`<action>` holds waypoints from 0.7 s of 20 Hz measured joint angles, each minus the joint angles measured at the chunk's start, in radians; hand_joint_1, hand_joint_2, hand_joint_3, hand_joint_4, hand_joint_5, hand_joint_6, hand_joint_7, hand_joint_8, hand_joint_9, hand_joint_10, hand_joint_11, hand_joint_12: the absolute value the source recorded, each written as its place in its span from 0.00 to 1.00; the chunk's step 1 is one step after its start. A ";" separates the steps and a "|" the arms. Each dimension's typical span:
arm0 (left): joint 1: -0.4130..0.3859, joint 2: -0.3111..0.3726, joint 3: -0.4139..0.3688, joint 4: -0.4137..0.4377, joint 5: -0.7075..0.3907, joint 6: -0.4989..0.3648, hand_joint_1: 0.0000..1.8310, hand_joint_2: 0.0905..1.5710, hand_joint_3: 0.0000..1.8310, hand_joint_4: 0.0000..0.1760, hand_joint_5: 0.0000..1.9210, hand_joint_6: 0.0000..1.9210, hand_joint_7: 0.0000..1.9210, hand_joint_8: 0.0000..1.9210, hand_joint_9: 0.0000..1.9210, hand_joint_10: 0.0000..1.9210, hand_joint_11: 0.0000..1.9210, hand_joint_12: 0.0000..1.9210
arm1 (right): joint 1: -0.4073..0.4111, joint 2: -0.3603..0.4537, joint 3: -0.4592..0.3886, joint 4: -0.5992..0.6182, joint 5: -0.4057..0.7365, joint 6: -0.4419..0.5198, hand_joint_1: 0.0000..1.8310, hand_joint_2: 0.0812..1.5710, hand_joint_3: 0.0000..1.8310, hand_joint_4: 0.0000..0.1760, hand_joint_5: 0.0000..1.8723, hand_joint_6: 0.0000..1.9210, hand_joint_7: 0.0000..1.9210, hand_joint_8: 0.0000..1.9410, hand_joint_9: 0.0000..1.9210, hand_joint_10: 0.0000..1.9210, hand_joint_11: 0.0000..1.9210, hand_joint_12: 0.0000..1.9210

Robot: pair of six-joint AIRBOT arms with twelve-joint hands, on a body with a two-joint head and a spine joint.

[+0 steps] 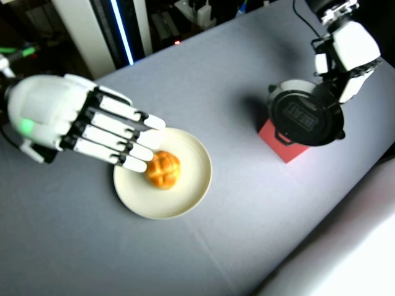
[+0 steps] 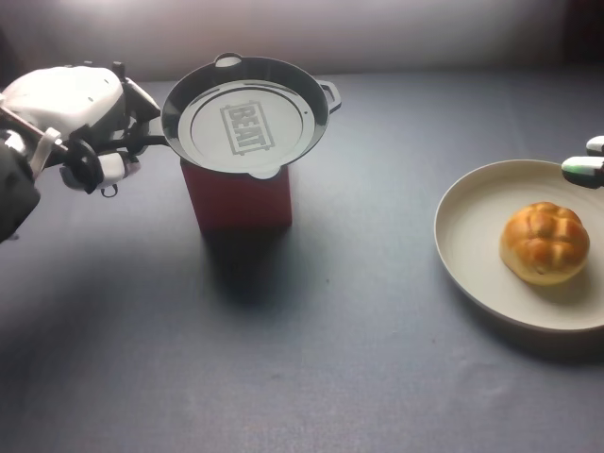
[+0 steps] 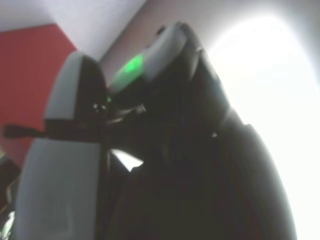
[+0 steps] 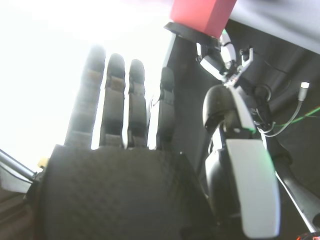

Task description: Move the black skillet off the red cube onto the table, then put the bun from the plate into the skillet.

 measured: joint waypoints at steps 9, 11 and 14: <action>0.110 0.076 -0.118 0.079 -0.261 -0.214 0.82 0.76 0.00 1.00 0.58 1.00 0.68 1.00 0.75 1.00 0.78 1.00 | -0.007 -0.003 0.000 0.001 -0.008 0.004 0.24 0.84 0.00 0.53 0.24 0.00 0.21 0.00 0.20 0.00 0.20 0.01; 0.132 0.092 -0.150 0.091 -0.298 -0.230 0.83 0.76 0.00 0.99 0.59 1.00 0.70 1.00 0.78 1.00 0.81 1.00 | -0.007 -0.004 0.000 0.003 -0.010 0.005 0.24 0.84 0.00 0.46 0.24 0.00 0.21 0.00 0.20 0.00 0.20 0.01; 0.138 0.095 -0.153 0.110 -0.365 -0.274 0.82 0.77 0.00 0.96 0.57 1.00 0.71 1.00 0.79 1.00 0.83 1.00 | -0.007 -0.004 0.000 0.002 -0.009 0.005 0.24 0.84 0.00 0.37 0.24 0.00 0.21 0.00 0.20 0.00 0.21 0.01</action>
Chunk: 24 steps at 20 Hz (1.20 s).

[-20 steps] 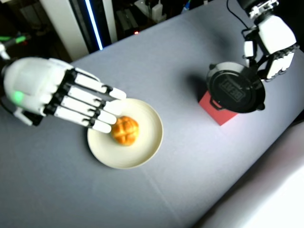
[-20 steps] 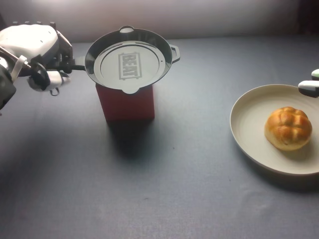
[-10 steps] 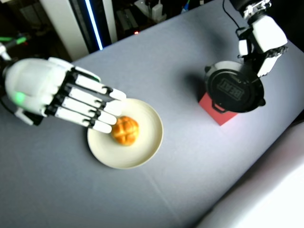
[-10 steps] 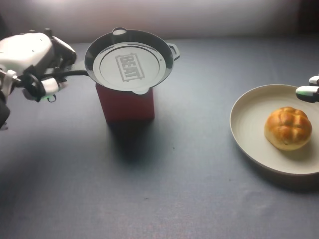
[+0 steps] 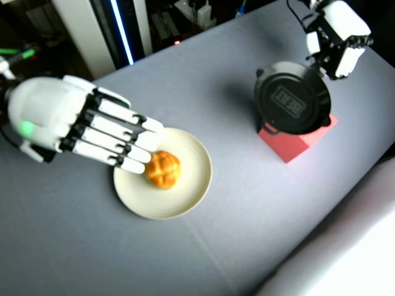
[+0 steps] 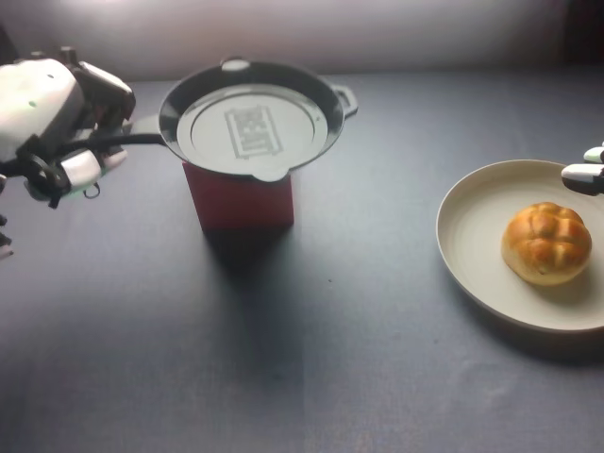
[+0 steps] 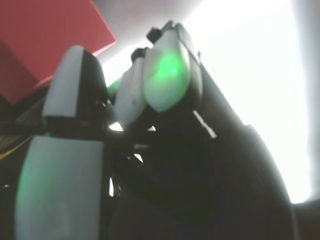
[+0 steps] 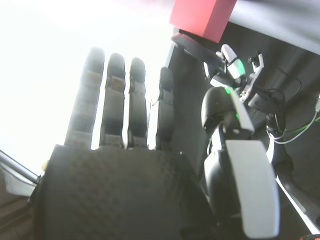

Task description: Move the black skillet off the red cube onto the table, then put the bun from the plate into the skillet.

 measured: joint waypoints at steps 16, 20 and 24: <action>0.206 0.130 -0.240 0.246 -0.192 -0.037 0.74 0.77 0.00 0.00 0.67 1.00 0.75 1.00 0.81 1.00 0.83 1.00 | 0.000 -0.005 0.000 0.011 -0.006 0.004 0.23 0.85 0.00 0.28 0.24 0.00 0.22 0.00 0.20 0.00 0.20 0.01; 0.219 0.122 -0.244 0.200 -0.157 0.016 0.73 0.79 0.00 0.00 0.67 1.00 0.76 1.00 0.83 1.00 0.85 1.00 | 0.000 -0.005 0.000 0.007 -0.005 0.006 0.25 0.84 0.00 0.34 0.24 0.00 0.22 0.00 0.21 0.00 0.21 0.01; 0.219 0.085 -0.244 0.182 -0.093 0.077 0.77 0.79 0.00 0.00 0.65 1.00 0.73 1.00 0.80 1.00 0.79 1.00 | 0.000 -0.005 0.000 0.007 -0.005 0.011 0.25 0.85 0.00 0.37 0.25 0.00 0.22 0.00 0.21 0.00 0.23 0.02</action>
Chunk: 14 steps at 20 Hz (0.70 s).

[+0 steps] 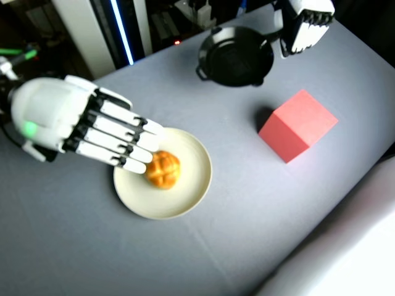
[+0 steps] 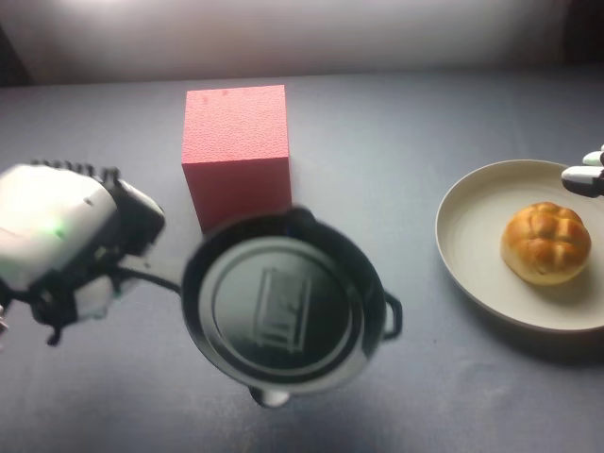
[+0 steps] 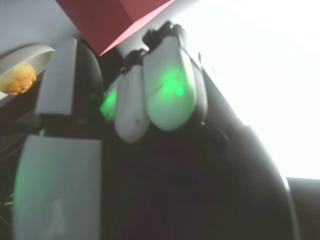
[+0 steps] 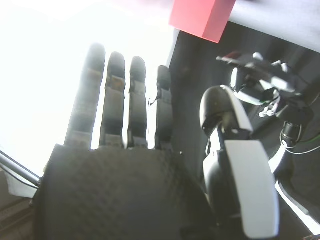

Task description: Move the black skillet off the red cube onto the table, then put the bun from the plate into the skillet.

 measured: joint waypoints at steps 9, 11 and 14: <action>0.000 -0.068 0.029 -0.022 0.111 0.023 0.74 0.72 0.00 0.00 0.60 1.00 0.67 1.00 0.74 1.00 0.79 1.00 | 0.000 0.000 0.000 0.000 0.000 0.004 0.24 0.85 0.00 0.26 0.24 0.00 0.22 0.00 0.21 0.00 0.23 0.02; 0.000 -0.076 0.033 -0.013 0.134 0.024 0.71 0.68 0.00 0.00 0.55 1.00 0.61 1.00 0.67 1.00 0.71 1.00 | 0.000 0.000 0.000 0.000 0.000 0.004 0.23 0.86 0.00 0.23 0.24 0.00 0.22 0.00 0.21 0.00 0.23 0.01; 0.000 -0.072 0.031 -0.025 0.129 0.040 0.69 0.63 0.00 0.00 0.37 0.97 0.37 1.00 0.42 1.00 0.45 1.00 | 0.000 0.000 0.000 0.000 0.000 0.004 0.24 0.86 0.00 0.23 0.24 0.00 0.22 0.00 0.21 0.00 0.23 0.02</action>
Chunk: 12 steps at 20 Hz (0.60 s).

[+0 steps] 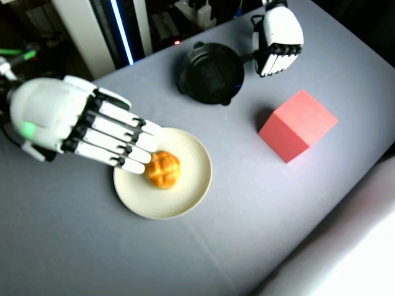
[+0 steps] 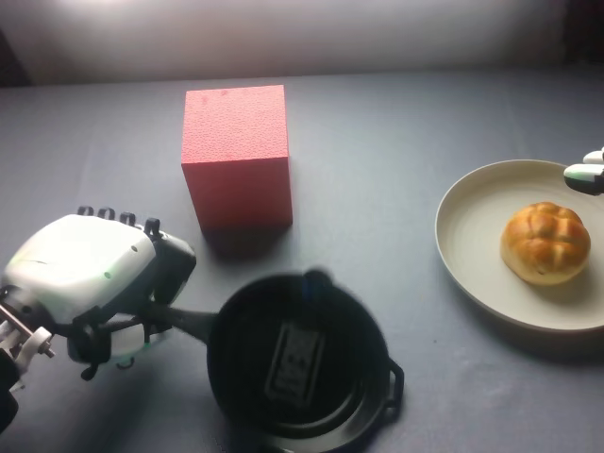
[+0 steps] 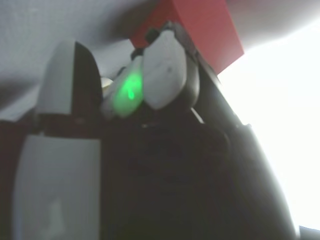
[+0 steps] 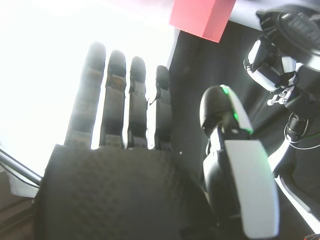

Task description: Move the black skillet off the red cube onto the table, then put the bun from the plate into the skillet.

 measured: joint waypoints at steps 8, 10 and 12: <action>0.007 0.035 -0.043 0.011 -0.057 0.021 0.56 0.76 0.00 0.00 0.40 0.69 0.19 0.75 0.21 0.79 0.15 0.89 | 0.000 0.000 0.000 0.001 0.000 0.000 0.25 0.85 0.00 0.29 0.24 0.00 0.22 0.00 0.22 0.00 0.23 0.01; 0.015 0.047 -0.054 0.014 -0.071 0.021 0.54 0.70 0.00 0.00 0.23 0.54 0.14 0.65 0.14 0.67 0.04 0.81 | 0.000 0.000 0.000 0.001 0.000 0.000 0.27 0.85 0.00 0.37 0.24 0.00 0.23 0.00 0.22 0.00 0.23 0.01; 0.022 0.064 -0.076 0.024 -0.110 0.022 0.43 0.66 0.00 0.01 0.27 0.15 0.25 0.26 0.23 0.27 0.07 0.54 | 0.000 0.000 0.000 0.000 0.000 0.000 0.30 0.82 0.00 0.37 0.24 0.00 0.22 0.00 0.22 0.00 0.24 0.02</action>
